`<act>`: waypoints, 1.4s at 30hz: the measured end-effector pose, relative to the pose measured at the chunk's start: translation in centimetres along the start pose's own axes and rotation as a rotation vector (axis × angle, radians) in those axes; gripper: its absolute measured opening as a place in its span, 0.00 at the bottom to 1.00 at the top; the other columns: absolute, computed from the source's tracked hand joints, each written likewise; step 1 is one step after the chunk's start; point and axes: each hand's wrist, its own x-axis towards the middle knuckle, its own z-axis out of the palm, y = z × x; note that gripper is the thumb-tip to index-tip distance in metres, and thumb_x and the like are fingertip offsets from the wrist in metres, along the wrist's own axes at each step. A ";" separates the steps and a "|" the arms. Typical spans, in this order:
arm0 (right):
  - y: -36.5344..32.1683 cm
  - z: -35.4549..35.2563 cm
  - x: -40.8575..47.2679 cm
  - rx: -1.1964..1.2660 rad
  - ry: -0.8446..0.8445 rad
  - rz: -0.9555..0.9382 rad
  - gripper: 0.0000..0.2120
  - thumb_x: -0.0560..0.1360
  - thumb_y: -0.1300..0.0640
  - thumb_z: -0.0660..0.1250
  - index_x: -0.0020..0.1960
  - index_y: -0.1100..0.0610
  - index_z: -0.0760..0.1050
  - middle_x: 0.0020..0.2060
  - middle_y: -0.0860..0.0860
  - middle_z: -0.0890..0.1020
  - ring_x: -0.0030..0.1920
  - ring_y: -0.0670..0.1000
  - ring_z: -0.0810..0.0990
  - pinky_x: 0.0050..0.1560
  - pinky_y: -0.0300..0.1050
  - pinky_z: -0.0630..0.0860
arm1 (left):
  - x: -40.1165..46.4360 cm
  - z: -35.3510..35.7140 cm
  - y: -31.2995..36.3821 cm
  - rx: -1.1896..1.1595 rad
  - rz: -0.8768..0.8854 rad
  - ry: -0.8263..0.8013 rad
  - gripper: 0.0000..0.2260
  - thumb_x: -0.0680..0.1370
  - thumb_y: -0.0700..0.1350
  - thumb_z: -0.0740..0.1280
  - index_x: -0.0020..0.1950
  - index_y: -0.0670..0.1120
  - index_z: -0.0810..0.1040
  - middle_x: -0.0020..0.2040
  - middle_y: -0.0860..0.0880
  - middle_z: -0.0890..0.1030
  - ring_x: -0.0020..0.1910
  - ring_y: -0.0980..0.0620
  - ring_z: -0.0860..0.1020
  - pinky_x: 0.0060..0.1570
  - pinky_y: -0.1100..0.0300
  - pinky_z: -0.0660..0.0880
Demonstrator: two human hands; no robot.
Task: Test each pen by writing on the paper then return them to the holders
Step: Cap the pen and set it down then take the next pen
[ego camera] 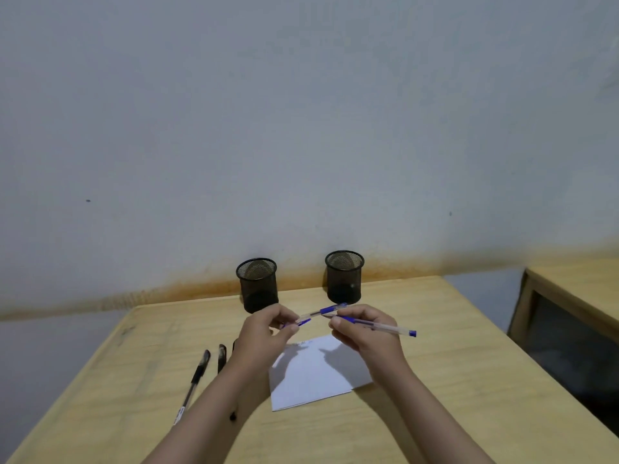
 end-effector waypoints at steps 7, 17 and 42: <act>-0.1 0.3 -0.3 -0.114 -0.095 -0.033 0.08 0.68 0.70 0.73 0.37 0.58 0.82 0.41 0.58 0.83 0.41 0.51 0.83 0.39 0.44 0.81 | -1.3 -0.6 2.1 -0.024 0.066 -0.058 0.08 0.73 0.42 0.71 0.42 0.56 0.80 0.42 0.55 0.82 0.43 0.60 0.78 0.43 0.63 0.70; -0.6 0.2 -0.8 -0.212 -0.148 -0.126 0.07 0.66 0.71 0.75 0.37 0.60 0.83 0.35 0.52 0.84 0.38 0.45 0.83 0.39 0.35 0.77 | -2.0 -1.1 3.0 -0.027 0.065 -0.058 0.08 0.73 0.41 0.71 0.42 0.56 0.81 0.41 0.57 0.82 0.42 0.59 0.78 0.44 0.63 0.72; -0.8 0.8 -6.9 -0.095 -0.068 -0.267 0.05 0.67 0.64 0.75 0.43 0.61 0.83 0.40 0.53 0.85 0.44 0.47 0.82 0.42 0.36 0.76 | -7.3 -1.2 5.8 -0.430 0.029 0.007 0.12 0.71 0.31 0.70 0.39 0.48 0.83 0.36 0.54 0.85 0.39 0.59 0.82 0.41 0.68 0.76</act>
